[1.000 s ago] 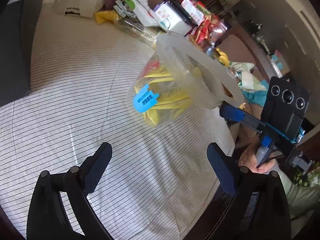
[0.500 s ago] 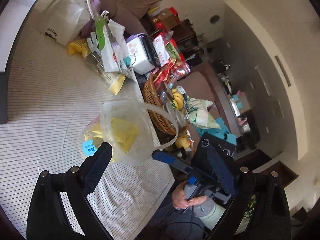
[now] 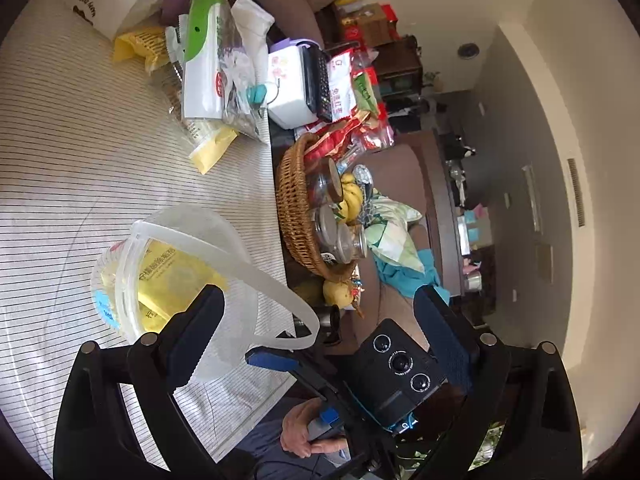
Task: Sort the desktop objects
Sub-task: 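Reach the right gripper toward the raised tub handle, then close the right gripper on the tub handle and lift the tub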
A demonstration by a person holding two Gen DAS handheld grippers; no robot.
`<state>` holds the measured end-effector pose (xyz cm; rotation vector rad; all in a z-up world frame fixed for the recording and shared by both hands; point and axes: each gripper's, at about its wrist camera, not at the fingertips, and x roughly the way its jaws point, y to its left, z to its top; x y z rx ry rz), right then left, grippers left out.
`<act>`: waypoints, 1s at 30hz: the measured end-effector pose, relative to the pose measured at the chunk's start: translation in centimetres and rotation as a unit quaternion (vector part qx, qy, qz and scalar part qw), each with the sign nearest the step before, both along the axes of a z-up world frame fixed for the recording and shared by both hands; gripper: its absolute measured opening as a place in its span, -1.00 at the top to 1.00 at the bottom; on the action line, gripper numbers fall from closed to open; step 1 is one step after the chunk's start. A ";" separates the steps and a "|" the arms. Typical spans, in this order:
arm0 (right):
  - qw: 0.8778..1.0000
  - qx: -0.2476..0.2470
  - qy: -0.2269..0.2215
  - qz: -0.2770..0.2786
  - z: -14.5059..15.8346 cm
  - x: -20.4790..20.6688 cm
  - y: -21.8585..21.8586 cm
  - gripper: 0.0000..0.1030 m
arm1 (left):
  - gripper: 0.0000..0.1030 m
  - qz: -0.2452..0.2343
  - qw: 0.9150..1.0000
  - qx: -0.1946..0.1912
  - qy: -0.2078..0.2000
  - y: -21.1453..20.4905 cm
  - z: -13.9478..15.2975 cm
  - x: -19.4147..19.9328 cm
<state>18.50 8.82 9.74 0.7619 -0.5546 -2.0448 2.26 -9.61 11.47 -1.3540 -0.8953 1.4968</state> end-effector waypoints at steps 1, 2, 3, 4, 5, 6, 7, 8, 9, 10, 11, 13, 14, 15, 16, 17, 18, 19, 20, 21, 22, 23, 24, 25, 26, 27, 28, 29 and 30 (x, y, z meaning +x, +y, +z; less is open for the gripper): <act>1.000 0.000 0.000 0.000 0.0 0.0 0.0 -0.89 | -0.78 -0.002 1.000 -0.009 0.006 0.3 -0.1 -0.1; 1.000 0.001 0.001 0.001 0.0 0.0 0.0 -0.89 | -0.42 -0.007 1.000 -0.021 0.012 0.8 -0.1 -0.2; 1.000 0.002 0.000 0.001 0.0 -0.1 0.0 -0.89 | 0.07 -0.010 0.999 -0.040 0.009 1.4 -0.4 -0.4; 1.000 0.002 -0.001 0.001 0.0 -0.1 0.0 -0.89 | 0.31 -0.010 0.998 -0.056 0.001 1.9 -0.7 -0.7; 1.000 0.002 -0.002 0.001 0.1 -0.1 0.0 -0.89 | 0.55 -0.012 0.998 -0.060 -0.006 2.4 -1.1 -0.8; 1.000 0.002 -0.004 0.001 0.1 -0.1 0.0 -0.89 | 0.58 -0.012 0.999 -0.049 -0.012 2.5 -1.4 -0.8; 1.000 0.004 -0.006 0.002 0.2 -0.1 0.0 -0.89 | 0.64 -0.007 0.999 -0.045 -0.012 2.5 -1.4 -0.7; 1.000 0.007 -0.007 0.000 0.3 -0.1 0.0 -0.89 | 0.80 0.000 0.999 -0.043 -0.005 2.5 -1.0 -0.7; 1.000 0.008 -0.006 -0.002 0.6 0.0 0.2 -0.89 | 0.85 0.003 0.999 -0.044 0.004 2.6 -0.5 -0.6; 1.000 0.007 -0.002 -0.006 1.0 0.3 0.5 -0.89 | 0.85 0.005 0.998 -0.054 0.012 2.7 0.0 -0.5; 1.000 0.005 0.008 -0.016 1.7 0.6 1.0 -0.89 | 0.87 0.003 0.998 -0.053 0.015 2.8 0.4 -0.4; 0.997 0.026 0.041 -0.053 3.5 1.7 2.0 -0.89 | 0.90 0.000 0.999 -0.045 0.020 3.1 1.2 -0.3; 0.993 0.058 0.056 -0.084 4.3 2.1 2.2 -0.89 | 0.91 -0.002 0.999 -0.041 0.024 3.0 1.8 -0.2; 0.986 0.095 0.068 -0.116 5.0 2.4 2.3 -0.89 | 0.91 -0.003 0.999 -0.039 0.026 3.0 2.4 -0.2; 0.980 0.125 0.073 -0.137 5.3 2.4 2.2 -0.87 | 0.91 -0.004 0.999 -0.036 0.030 3.0 3.2 -0.1; 0.977 0.137 0.075 -0.148 5.6 2.4 2.2 -0.86 | 0.91 -0.003 0.999 -0.034 0.034 2.9 4.1 -0.1; 0.976 0.135 0.072 -0.156 5.8 2.3 2.3 -0.86 | 0.91 -0.003 0.999 -0.034 0.039 2.7 5.1 -0.1; 0.976 0.131 0.065 -0.162 6.0 2.1 2.4 -0.86 | 0.91 0.000 0.998 -0.035 0.046 2.5 6.3 -0.2; 0.975 0.131 0.061 -0.166 6.4 1.9 2.4 -0.84 | 0.91 0.003 0.998 -0.039 0.053 2.1 7.5 -0.2; 0.975 0.134 0.062 -0.168 6.8 1.7 2.2 -0.78 | 0.90 0.005 0.997 -0.045 0.060 1.8 8.7 -0.3; 0.974 0.136 0.065 -0.169 7.5 1.5 2.1 -0.65 | 0.89 0.008 0.997 -0.048 0.064 1.4 9.8 -0.5; 0.974 0.134 0.074 -0.167 8.4 1.4 1.8 -0.59 | 0.87 0.012 0.996 -0.050 0.068 0.9 10.8 -0.6; 0.974 0.131 0.084 -0.165 9.6 1.3 1.5 -0.48 | 0.86 0.015 0.996 -0.053 0.071 0.4 11.8 -0.7; 0.973 0.127 0.101 -0.166 11.0 1.4 1.1 -0.30 | 0.86 0.021 0.995 -0.054 0.076 -0.1 12.8 -0.8; 0.971 0.125 0.120 -0.163 12.5 1.5 0.4 -0.26 | 0.86 0.025 0.995 -0.054 0.080 -0.7 13.8 -0.9; 0.971 0.130 0.131 -0.154 14.0 1.4 -0.4 -0.26 | 0.86 0.030 0.995 -0.052 0.084 -1.2 14.6 -1.0; 0.970 0.138 0.138 -0.147 15.2 1.1 -1.4 -0.25 | 0.86 0.036 0.994 -0.052 0.087 -1.7 15.5 -1.1; 0.969 0.143 0.146 -0.138 16.3 0.7 -2.5 -0.25 | 0.86 0.041 0.994 -0.053 0.091 -2.3 16.3 -1.2; 0.968 0.150 0.156 -0.128 17.3 0.3 -3.7 -0.25 | 0.87 0.046 0.993 -0.054 0.095 -2.8 17.1 -1.3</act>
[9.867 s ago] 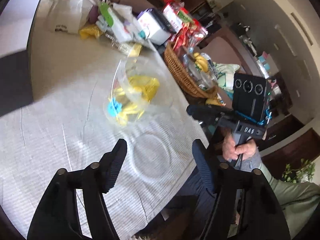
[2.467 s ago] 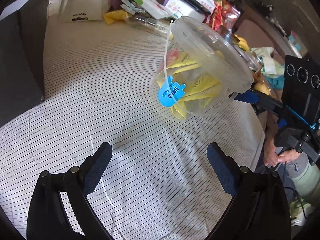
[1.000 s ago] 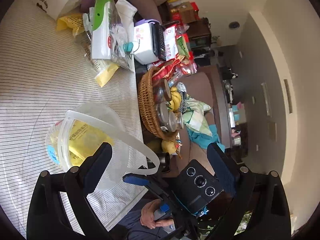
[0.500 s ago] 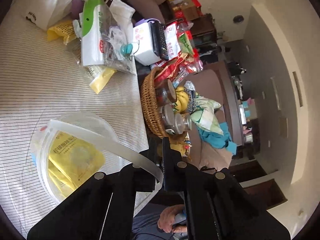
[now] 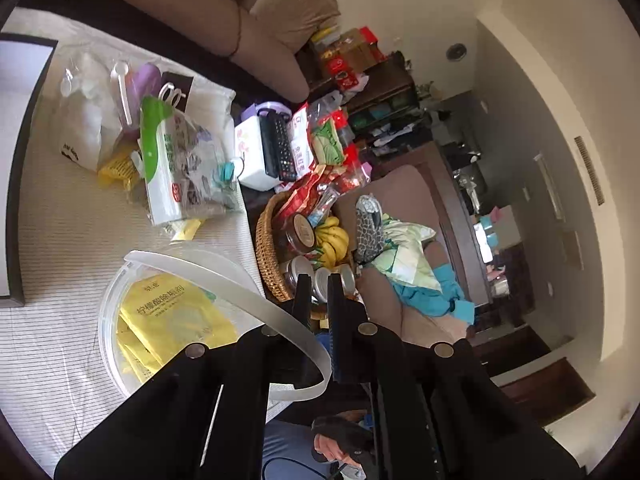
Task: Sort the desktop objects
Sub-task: 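Close the right gripper on the tub handle and lift the tub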
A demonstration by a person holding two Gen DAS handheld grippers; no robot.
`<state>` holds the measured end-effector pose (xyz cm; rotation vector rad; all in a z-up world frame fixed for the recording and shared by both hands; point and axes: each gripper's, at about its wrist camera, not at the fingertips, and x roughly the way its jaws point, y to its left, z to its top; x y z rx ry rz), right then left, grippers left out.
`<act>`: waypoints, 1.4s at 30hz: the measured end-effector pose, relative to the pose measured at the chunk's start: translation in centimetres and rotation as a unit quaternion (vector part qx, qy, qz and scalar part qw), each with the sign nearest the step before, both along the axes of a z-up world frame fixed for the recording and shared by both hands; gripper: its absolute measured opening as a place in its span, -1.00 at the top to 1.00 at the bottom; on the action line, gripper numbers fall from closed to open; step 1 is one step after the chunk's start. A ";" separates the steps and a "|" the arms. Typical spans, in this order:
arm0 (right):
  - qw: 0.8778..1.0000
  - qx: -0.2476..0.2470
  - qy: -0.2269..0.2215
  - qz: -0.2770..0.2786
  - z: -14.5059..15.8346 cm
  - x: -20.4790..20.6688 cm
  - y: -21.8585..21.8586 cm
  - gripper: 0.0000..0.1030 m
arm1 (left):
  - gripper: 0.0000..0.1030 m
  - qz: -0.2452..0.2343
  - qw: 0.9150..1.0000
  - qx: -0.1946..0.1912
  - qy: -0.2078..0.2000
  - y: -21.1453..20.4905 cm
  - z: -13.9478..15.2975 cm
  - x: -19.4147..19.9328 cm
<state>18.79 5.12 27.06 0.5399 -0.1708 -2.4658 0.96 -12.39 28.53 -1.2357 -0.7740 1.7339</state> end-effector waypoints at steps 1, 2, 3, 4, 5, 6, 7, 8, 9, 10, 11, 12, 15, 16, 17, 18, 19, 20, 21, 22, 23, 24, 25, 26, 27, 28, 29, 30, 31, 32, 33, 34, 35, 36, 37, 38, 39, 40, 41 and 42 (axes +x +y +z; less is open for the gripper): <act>1.000 0.015 0.013 0.007 0.9 -0.4 -1.4 -0.25 | 0.87 0.005 1.000 0.001 0.003 -0.6 0.7 -0.2; 0.999 0.032 0.021 0.014 1.6 -1.0 -2.8 -0.25 | 0.88 0.011 1.000 0.002 0.006 -1.3 1.5 -0.5; 0.998 0.046 0.026 0.021 2.2 -1.7 -4.2 -0.25 | 0.88 0.016 1.000 0.003 0.007 -2.0 2.1 -0.9; 0.998 0.054 0.025 0.029 2.5 -2.5 -5.6 -0.14 | 0.88 0.021 1.000 0.003 0.010 -2.8 2.8 -1.3; 0.997 0.057 0.022 0.039 2.8 -3.5 -6.9 -0.01 | 0.88 0.029 1.000 0.000 0.012 -3.7 3.4 -1.7; 0.997 0.062 0.017 0.048 2.9 -4.5 -8.2 0.36 | 0.88 0.036 0.999 -0.005 0.015 -4.6 3.9 -2.2; 0.996 0.070 0.011 0.051 3.0 -5.5 -9.5 0.74 | 0.87 0.043 0.999 -0.009 0.017 -5.6 4.3 -2.7; 0.996 0.071 0.010 0.051 3.0 -6.5 -10.6 0.80 | 0.87 0.049 0.999 -0.011 0.018 -6.5 4.6 -3.2; 0.996 0.067 0.008 0.050 3.0 -7.5 -11.6 0.79 | 0.86 0.057 0.998 -0.013 0.019 -7.5 4.8 -3.8; 0.997 0.060 0.001 0.050 3.0 -8.6 -12.5 0.79 | 0.85 0.065 0.998 -0.017 0.020 -8.5 5.0 -4.4; 0.997 0.050 -0.008 0.054 2.9 -9.8 -13.2 0.79 | 0.84 0.074 0.997 -0.021 0.022 -9.6 5.2 -5.0; 0.997 0.042 -0.016 0.057 2.8 -11.0 -14.0 0.79 | 0.84 0.083 0.996 -0.022 0.022 -10.6 5.1 -5.7; 0.997 0.036 -0.031 0.065 2.3 -14.6 -16.5 0.79 | 0.83 0.106 0.994 -0.020 0.017 -13.8 4.2 -8.0; 0.996 0.036 -0.038 0.069 1.9 -15.8 -17.3 0.79 | 0.83 0.111 0.993 -0.020 0.014 -14.7 3.6 -8.9; 0.996 0.040 -0.046 0.072 1.4 -16.9 -18.2 0.79 | 0.83 0.118 0.993 -0.022 0.009 -15.6 2.9 -9.8; 0.995 0.043 -0.053 0.075 0.8 -18.2 -19.0 0.79 | 0.83 0.123 0.992 -0.024 0.004 -16.4 2.1 -10.7; 0.994 0.045 -0.059 0.079 0.0 -19.3 -19.8 0.79 | 0.83 0.128 0.991 -0.026 -0.002 -17.2 1.3 -11.8; 0.993 0.048 -0.066 0.082 -0.8 -20.5 -20.5 0.79 | 0.83 0.134 0.991 -0.026 -0.010 -18.0 0.1 -12.8; 0.992 0.050 -0.075 0.084 -1.8 -21.7 -21.3 0.79 | 0.83 0.137 0.990 -0.024 -0.018 -18.6 -1.1 -13.8; 0.991 0.052 -0.085 0.087 -2.8 -22.9 -21.9 0.79 | 0.83 0.141 0.989 -0.025 -0.027 -19.1 -2.4 -14.8; 0.990 0.058 -0.094 0.086 -3.8 -24.1 -22.5 0.79 | 0.83 0.145 0.988 -0.027 -0.037 -19.5 -3.9 -15.8; 0.989 0.065 -0.101 0.084 -4.9 -25.2 -23.0 0.79 | 0.83 0.147 0.988 -0.028 -0.048 -19.8 -5.4 -16.8; 0.988 0.072 -0.108 0.085 -6.0 -26.3 -23.5 0.79 | 0.83 0.148 0.987 -0.027 -0.059 -20.1 -6.9 -17.8; 0.987 0.078 -0.116 0.084 -7.1 -27.4 -23.9 0.79 | 0.83 0.151 0.986 -0.026 -0.069 -20.3 -8.3 -18.8; 0.986 0.086 -0.122 0.080 -8.2 -28.4 -24.3 0.79 | 0.83 0.153 0.985 -0.025 -0.077 -20.4 -9.6 -19.6; 0.984 0.095 -0.126 0.078 -9.1 -29.2 -24.6 0.79 | 0.83 0.155 0.984 -0.024 -0.083 -20.5 -10.7 -20.4; 0.984 0.102 -0.129 0.076 -10.0 -30.0 -24.8 0.79 | 0.83 0.157 0.983 -0.023 -0.090 -20.4 -11.9 -21.3; 0.983 0.109 -0.130 0.073 -10.6 -30.8 -25.0 0.79 | 0.83 0.159 0.982 -0.022 -0.096 -20.4 -12.9 -22.1; 0.982 0.117 -0.131 0.072 -11.1 -31.6 -25.3 0.79 | 0.83 0.160 0.982 -0.020 -0.100 -20.4 -13.7 -23.0; 0.981 0.126 -0.131 0.070 -11.6 -32.4 -25.5 0.79 | 0.82 0.161 0.981 -0.020 -0.103 -20.3 -14.4 -23.9; 0.980 0.134 -0.130 0.068 -12.1 -33.1 -25.7 0.79 | 0.78 0.162 0.981 -0.020 -0.105 -20.2 -15.0 -24.7; 0.979 0.142 -0.130 0.066 -12.4 -33.8 -25.9 0.79 | 0.77 0.163 0.980 -0.020 -0.108 -20.0 -15.5 -25.5; 0.978 0.149 -0.131 0.065 -12.9 -34.6 -26.0 0.79 | 0.77 0.164 0.980 -0.020 -0.113 -19.8 -16.0 -26.3; 0.977 0.157 -0.131 0.063 -13.2 -35.2 -26.1 0.78 | 0.77 0.163 0.979 -0.023 -0.118 -19.7 -16.5 -27.1; 0.976 0.165 -0.129 0.060 -13.6 -35.8 -26.1 0.78 | 0.77 0.162 0.979 -0.029 -0.119 -19.4 -16.9 -27.8; 0.975 0.172 -0.128 0.058 -14.1 -36.6 -26.0 0.78 | 0.76 0.160 0.979 -0.036 -0.118 -19.0 -17.1 -28.4; 0.974 0.179 -0.127 0.056 -14.4 -37.1 -25.9 0.77 | 0.76 0.158 0.980 -0.041 -0.114 -18.6 -17.2 -28.8; 0.974 0.183 -0.127 0.052 -14.7 -37.6 -25.7 0.77 | 0.76 0.156 0.980 -0.045 -0.112 -18.3 -17.4 -29.2; 0.973 0.184 -0.127 0.050 -15.1 -38.2 -25.3 0.77 | 0.76 0.155 0.980 -0.047 -0.112 -17.9 -17.6 -29.5; 0.974 0.181 -0.129 0.048 -15.4 -38.6 -25.0 0.77 | 0.74 0.153 0.981 -0.048 -0.112 -17.6 -17.7 -29.7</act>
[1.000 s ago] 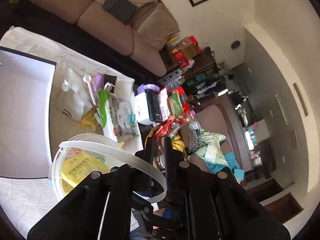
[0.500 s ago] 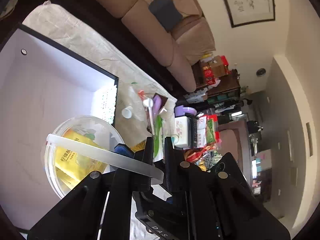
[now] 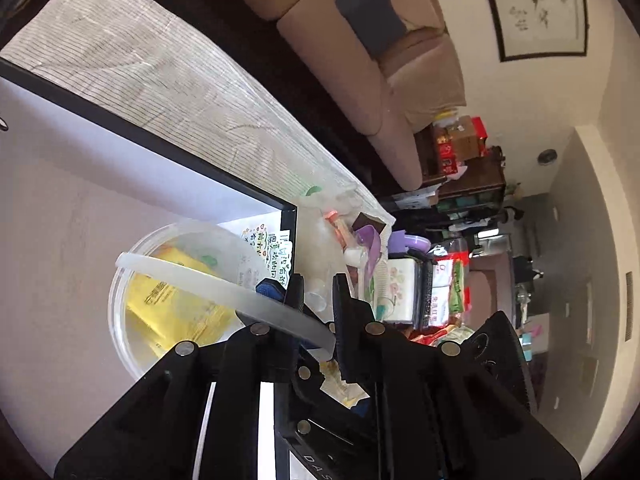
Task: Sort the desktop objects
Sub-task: 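Close the right gripper on the tub handle and lift the tub, then carry the hanging tub into the black box and lower it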
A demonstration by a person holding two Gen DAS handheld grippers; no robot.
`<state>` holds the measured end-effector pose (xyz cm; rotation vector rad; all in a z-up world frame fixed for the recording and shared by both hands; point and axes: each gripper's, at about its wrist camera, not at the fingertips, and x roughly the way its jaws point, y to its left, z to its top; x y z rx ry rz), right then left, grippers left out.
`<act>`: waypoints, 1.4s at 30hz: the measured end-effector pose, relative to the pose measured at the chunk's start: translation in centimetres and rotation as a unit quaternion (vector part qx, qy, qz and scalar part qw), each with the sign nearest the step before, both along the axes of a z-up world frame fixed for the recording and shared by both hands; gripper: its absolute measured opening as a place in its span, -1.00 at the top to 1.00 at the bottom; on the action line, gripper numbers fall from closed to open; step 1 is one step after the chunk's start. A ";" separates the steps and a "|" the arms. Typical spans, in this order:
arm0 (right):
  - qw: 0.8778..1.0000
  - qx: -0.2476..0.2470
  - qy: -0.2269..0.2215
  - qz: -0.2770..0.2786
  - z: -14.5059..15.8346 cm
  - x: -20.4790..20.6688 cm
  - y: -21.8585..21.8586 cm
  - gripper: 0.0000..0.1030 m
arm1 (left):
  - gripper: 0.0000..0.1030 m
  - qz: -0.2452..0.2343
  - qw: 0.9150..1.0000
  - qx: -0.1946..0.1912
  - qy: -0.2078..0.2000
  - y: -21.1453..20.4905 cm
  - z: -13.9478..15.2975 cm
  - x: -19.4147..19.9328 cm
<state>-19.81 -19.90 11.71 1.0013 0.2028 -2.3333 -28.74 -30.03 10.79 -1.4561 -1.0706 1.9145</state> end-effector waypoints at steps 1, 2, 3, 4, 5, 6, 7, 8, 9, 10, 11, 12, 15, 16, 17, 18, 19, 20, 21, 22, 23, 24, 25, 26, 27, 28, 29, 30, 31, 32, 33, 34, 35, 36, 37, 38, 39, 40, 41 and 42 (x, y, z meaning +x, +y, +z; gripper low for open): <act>1.000 -0.003 -0.003 -0.001 -0.1 -0.3 0.2 0.77 | 0.70 0.000 1.000 -0.002 0.000 0.2 -0.1 -0.2; 1.000 -0.005 -0.003 -0.003 0.1 -0.4 0.4 0.77 | 0.68 0.001 1.000 -0.007 0.000 0.4 -0.2 -0.3; 1.000 -0.008 -0.004 -0.002 0.0 -0.6 0.6 0.77 | 0.66 0.002 1.000 -0.007 -0.001 0.5 -0.2 -0.3; 1.000 -0.012 -0.008 0.000 0.0 -0.8 0.8 0.77 | 0.62 0.004 1.000 -0.003 -0.003 0.5 -0.3 -0.1; 1.000 -0.014 -0.011 0.002 0.1 -0.9 1.0 0.76 | 0.57 0.007 1.000 0.004 -0.004 0.3 -0.5 0.1; 1.000 -0.016 -0.014 0.008 0.3 -0.6 1.1 0.76 | 0.52 0.009 1.000 0.010 -0.006 0.1 -0.6 0.4; 1.000 -0.019 -0.017 0.016 0.2 -0.4 1.1 0.76 | 0.47 0.009 1.000 0.016 -0.007 -0.2 -0.6 0.8; 0.999 -0.017 -0.016 0.024 0.2 -0.1 1.0 0.75 | 0.37 0.010 1.000 0.021 -0.006 -0.4 -0.7 1.1; 0.999 -0.012 -0.013 0.032 0.1 0.2 0.9 0.73 | 0.26 0.010 1.000 0.025 -0.006 -0.8 -0.8 1.5; 0.999 -0.001 -0.008 0.038 0.0 0.6 0.6 0.71 | 0.22 0.012 1.000 0.028 -0.008 -1.5 -0.8 2.0; 0.999 0.006 -0.004 0.043 -0.2 1.0 0.4 0.69 | 0.07 0.014 0.999 0.031 -0.008 -2.1 -0.7 2.7; 0.999 0.009 -0.002 0.045 -0.3 1.4 0.3 0.67 | -0.10 0.011 0.999 0.030 -0.006 -2.6 -0.6 3.3; 0.998 0.003 -0.011 0.055 -0.4 2.2 0.4 0.60 | -0.15 -0.002 0.999 0.029 0.015 -4.6 0.2 5.1; 0.998 0.004 -0.020 0.063 -0.4 2.5 0.4 0.45 | -0.15 -0.001 0.999 0.030 0.022 -5.4 0.6 5.7; 0.997 0.004 -0.029 0.078 -0.5 2.9 0.4 0.29 | -0.18 0.003 0.999 0.031 0.029 -6.3 1.0 6.3; 0.995 0.011 -0.028 0.092 -0.4 3.6 0.3 -0.09 | -0.23 0.008 0.999 0.030 0.032 -7.0 1.2 6.8; 0.994 0.026 -0.013 0.108 -0.2 4.5 0.1 -0.35 | -0.25 0.012 0.999 0.027 0.032 -7.6 1.3 7.1; 0.992 0.046 0.010 0.118 0.0 5.3 -0.2 -0.39 | -0.26 0.015 0.999 0.022 0.030 -8.1 1.4 7.2; 0.990 0.065 0.029 0.124 0.2 6.1 -0.4 -0.39 | -0.26 0.018 0.999 0.020 0.027 -8.4 1.3 7.2; 0.988 0.073 0.039 0.128 0.6 6.6 -0.5 -0.39 | -0.26 0.022 0.999 0.018 0.022 -8.6 1.0 7.3; 0.988 0.072 0.040 0.128 1.0 6.9 -0.3 -0.39 | -0.26 0.023 0.999 0.019 0.014 -8.7 0.7 7.3; 0.990 0.065 0.038 0.122 1.4 7.0 0.0 -0.39 | -0.26 0.024 0.999 0.021 0.006 -8.7 0.2 7.4; 0.991 0.062 0.035 0.109 1.9 6.9 0.5 -0.39 | -0.26 0.025 0.999 0.023 0.000 -8.4 -0.3 7.4; 0.993 0.059 0.033 0.092 2.3 6.6 1.0 -0.39 | -0.26 0.023 0.999 0.020 -0.007 -8.0 -0.7 7.3; 0.996 0.054 0.028 0.072 2.8 6.3 1.6 -0.39 | -0.26 0.020 1.000 0.014 -0.015 -7.4 -1.2 7.3; 0.997 0.042 0.021 0.055 3.2 6.1 2.4 -0.39 | -0.26 0.015 1.000 0.009 -0.018 -6.8 -1.6 7.1; 0.998 0.028 0.018 0.045 3.6 5.8 3.3 -0.39 | -0.26 0.009 1.000 0.001 -0.020 -6.1 -2.0 7.0; 0.999 0.018 0.019 0.032 4.1 5.6 4.1 -0.39 | -0.26 0.004 1.000 -0.011 -0.024 -5.4 -2.4 6.8; 1.000 0.011 0.019 0.020 4.4 5.6 5.0 -0.39 | -0.25 0.000 0.999 -0.021 -0.028 -4.8 -2.8 6.7; 1.000 0.003 0.018 0.012 4.7 5.7 5.8 -0.39 | -0.24 -0.003 0.999 -0.030 -0.030 -4.3 -3.2 6.6; 1.000 -0.005 0.018 0.007 5.1 5.9 6.3 -0.39 | -0.22 -0.004 0.999 -0.040 -0.032 -4.0 -3.5 6.6; 1.000 -0.013 0.017 0.003 5.2 6.1 6.9 -0.40 | -0.22 -0.001 0.998 -0.045 -0.033 -3.8 -3.9 6.6; 1.000 -0.018 0.015 0.000 5.4 6.5 7.5 -0.40 | -0.21 0.001 0.999 -0.044 -0.032 -3.6 -4.2 6.6; 1.000 -0.022 0.012 -0.001 5.4 6.9 8.2 -0.41 | -0.19 0.006 0.999 -0.040 -0.031 -3.5 -4.5 6.7; 1.000 -0.024 0.010 -0.001 5.4 6.9 8.5 -0.41 | -0.16 0.011 0.999 -0.040 -0.031 -3.5 -4.8 6.5; 1.000 -0.025 0.007 -0.001 5.3 7.1 8.7 -0.41 | -0.16 0.017 0.998 -0.044 -0.035 -3.5 -5.2 6.4; 1.000 -0.025 0.006 -0.001 5.3 7.4 8.9 -0.42 | -0.16 0.022 0.998 -0.044 -0.040 -3.5 -5.7 6.2; 1.000 -0.025 0.005 0.000 5.1 7.8 9.3 -0.42 | -0.16 0.028 0.998 -0.042 -0.044 -3.6 -6.2 5.9; 1.000 -0.027 0.003 0.002 4.7 8.0 9.7 -0.42 | -0.16 0.036 0.997 -0.039 -0.049 -3.8 -6.7 5.7; 1.000 -0.029 0.000 0.003 4.5 8.3 10.0 -0.43 | -0.20 0.044 0.997 -0.033 -0.052 -4.0 -7.2 5.5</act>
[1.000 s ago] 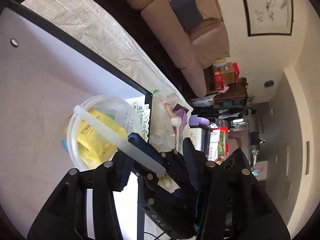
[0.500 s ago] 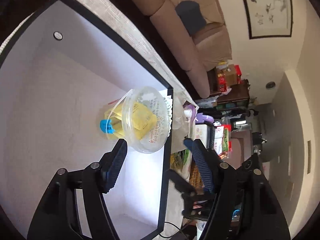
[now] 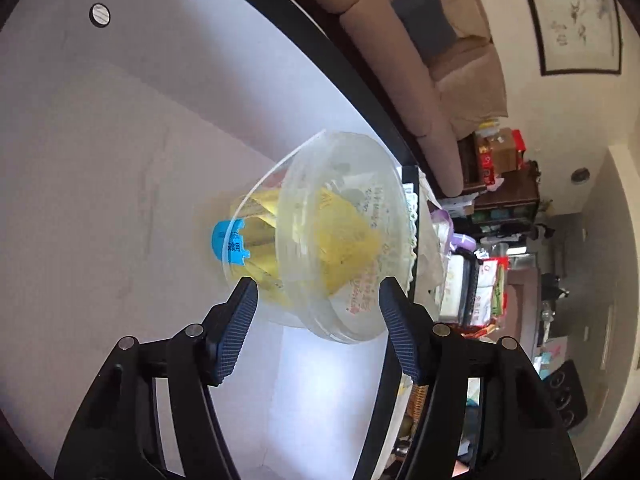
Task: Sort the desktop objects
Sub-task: 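Carry the hanging tub into the black box and lower it, then open the right gripper and pull it back from the tub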
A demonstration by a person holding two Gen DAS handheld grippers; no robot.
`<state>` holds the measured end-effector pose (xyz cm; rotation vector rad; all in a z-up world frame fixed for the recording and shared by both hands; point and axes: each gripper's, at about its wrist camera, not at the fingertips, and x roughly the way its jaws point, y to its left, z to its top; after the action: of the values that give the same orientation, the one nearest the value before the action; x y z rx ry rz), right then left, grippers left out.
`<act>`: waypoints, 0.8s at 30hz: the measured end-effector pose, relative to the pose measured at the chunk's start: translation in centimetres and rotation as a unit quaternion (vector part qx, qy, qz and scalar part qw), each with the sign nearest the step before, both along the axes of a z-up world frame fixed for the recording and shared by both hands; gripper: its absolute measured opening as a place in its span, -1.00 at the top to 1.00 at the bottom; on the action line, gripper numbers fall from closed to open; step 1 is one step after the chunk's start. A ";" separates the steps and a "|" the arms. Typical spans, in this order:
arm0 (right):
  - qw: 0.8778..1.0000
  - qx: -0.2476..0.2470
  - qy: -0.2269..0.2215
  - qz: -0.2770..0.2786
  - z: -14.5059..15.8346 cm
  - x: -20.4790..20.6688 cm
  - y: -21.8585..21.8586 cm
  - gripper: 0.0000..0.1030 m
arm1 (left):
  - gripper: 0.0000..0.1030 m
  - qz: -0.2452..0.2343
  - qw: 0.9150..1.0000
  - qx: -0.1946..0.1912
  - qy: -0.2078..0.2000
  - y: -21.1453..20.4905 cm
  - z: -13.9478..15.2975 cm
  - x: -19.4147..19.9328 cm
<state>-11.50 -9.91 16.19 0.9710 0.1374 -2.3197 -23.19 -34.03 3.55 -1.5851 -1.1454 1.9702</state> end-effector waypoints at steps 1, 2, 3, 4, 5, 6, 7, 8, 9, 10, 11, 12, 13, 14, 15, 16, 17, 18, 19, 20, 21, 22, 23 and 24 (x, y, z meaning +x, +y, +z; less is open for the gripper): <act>1.000 0.000 -0.004 0.002 -0.2 0.1 0.0 -0.43 | -0.20 0.010 1.000 0.010 -0.002 -0.2 -0.4 -0.2; 1.000 0.001 -0.005 0.004 -0.5 0.4 0.2 -0.43 | -0.20 0.018 1.000 0.016 -0.002 -0.5 -0.8 -0.4; 1.000 0.003 -0.004 0.007 -0.8 0.6 0.1 -0.43 | -0.20 0.022 1.000 0.017 0.000 -0.6 -0.9 -0.6; 1.000 0.007 -0.002 0.009 -0.9 0.7 0.1 -0.43 | -0.20 0.025 1.000 0.014 0.001 -0.6 -0.9 -0.8; 1.000 0.008 -0.001 0.012 -1.1 0.8 0.0 -0.43 | -0.20 0.028 1.000 0.007 0.002 -0.5 -0.8 -1.2; 1.000 0.007 -0.003 0.014 -1.4 0.9 -0.1 -0.43 | -0.24 0.027 1.000 -0.002 0.004 -0.4 -0.7 -1.4; 1.000 0.005 -0.006 0.016 -1.5 0.9 -0.2 -0.43 | -0.25 0.026 1.000 -0.012 0.004 -0.3 -0.5 -1.6; 1.000 0.002 -0.009 0.017 -1.7 0.9 -0.4 -0.43 | -0.26 0.024 0.999 -0.021 0.005 -0.1 -0.3 -1.7; 1.000 -0.002 -0.011 0.019 -1.8 1.0 -0.5 -0.43 | -0.22 0.020 0.999 -0.028 0.008 0.0 -0.1 -1.6; 1.000 -0.004 -0.010 0.021 -1.7 1.1 -0.8 -0.43 | -0.22 0.013 0.999 -0.039 0.013 0.1 0.3 -1.4; 1.000 -0.006 -0.009 0.024 -1.8 1.3 -1.0 -0.43 | -0.23 0.004 0.998 -0.057 0.021 0.0 0.9 -1.1; 1.000 -0.008 -0.009 0.027 -1.8 1.6 -1.2 -0.43 | -0.26 -0.005 0.997 -0.075 0.029 0.1 1.6 -0.6; 1.000 -0.009 -0.008 0.029 -1.8 1.8 -1.6 -0.43 | -0.26 -0.014 0.995 -0.092 0.035 0.0 2.3 0.0; 0.999 -0.007 -0.009 0.030 -1.8 2.0 -1.8 -0.43 | -0.27 -0.025 0.993 -0.109 0.041 0.0 3.0 0.7; 0.999 -0.006 -0.010 0.031 -1.8 2.1 -2.2 -0.43 | -0.28 -0.033 0.991 -0.124 0.046 -0.1 3.6 1.6; 0.999 -0.009 -0.012 0.034 -1.7 2.4 -2.5 -0.43 | -0.28 -0.041 0.988 -0.137 0.051 -0.3 4.2 2.5; 0.999 -0.011 -0.012 0.035 -1.7 2.6 -2.7 -0.43 | -0.34 -0.055 0.985 -0.152 0.056 -0.4 4.9 3.5; 0.999 -0.009 -0.014 0.034 -1.7 2.8 -3.1 -0.43 | -0.49 -0.058 0.982 -0.170 0.060 -0.6 5.5 4.6; 0.999 -0.005 -0.017 0.029 -1.7 3.0 -3.4 -0.45 | -0.54 -0.059 0.979 -0.186 0.064 -0.8 5.9 5.5; 1.000 -0.001 -0.020 0.023 -1.9 3.1 -3.8 -0.45 | -0.59 -0.059 0.975 -0.203 0.068 -0.7 6.5 6.4; 1.000 0.000 -0.020 0.019 -2.0 3.3 -4.1 -0.46 | -0.66 -0.060 0.971 -0.220 0.071 -0.6 6.9 7.5; 1.000 0.000 -0.021 0.015 -2.1 3.4 -4.5 -0.47 | -0.73 -0.061 0.966 -0.238 0.075 -0.4 7.4 8.5; 1.000 0.002 -0.024 0.010 -2.3 3.6 -4.8 -0.49 | -0.93 -0.060 0.960 -0.262 0.081 -0.3 7.6 9.6; 1.000 0.004 -0.027 0.004 -2.5 3.7 -5.1 -0.55 | -1.00 -0.056 0.951 -0.292 0.087 -0.4 7.7 11.0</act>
<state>-7.77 -15.04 13.66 1.0346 0.1280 -2.2837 -12.23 -34.40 11.23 -1.6402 -0.4012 2.4501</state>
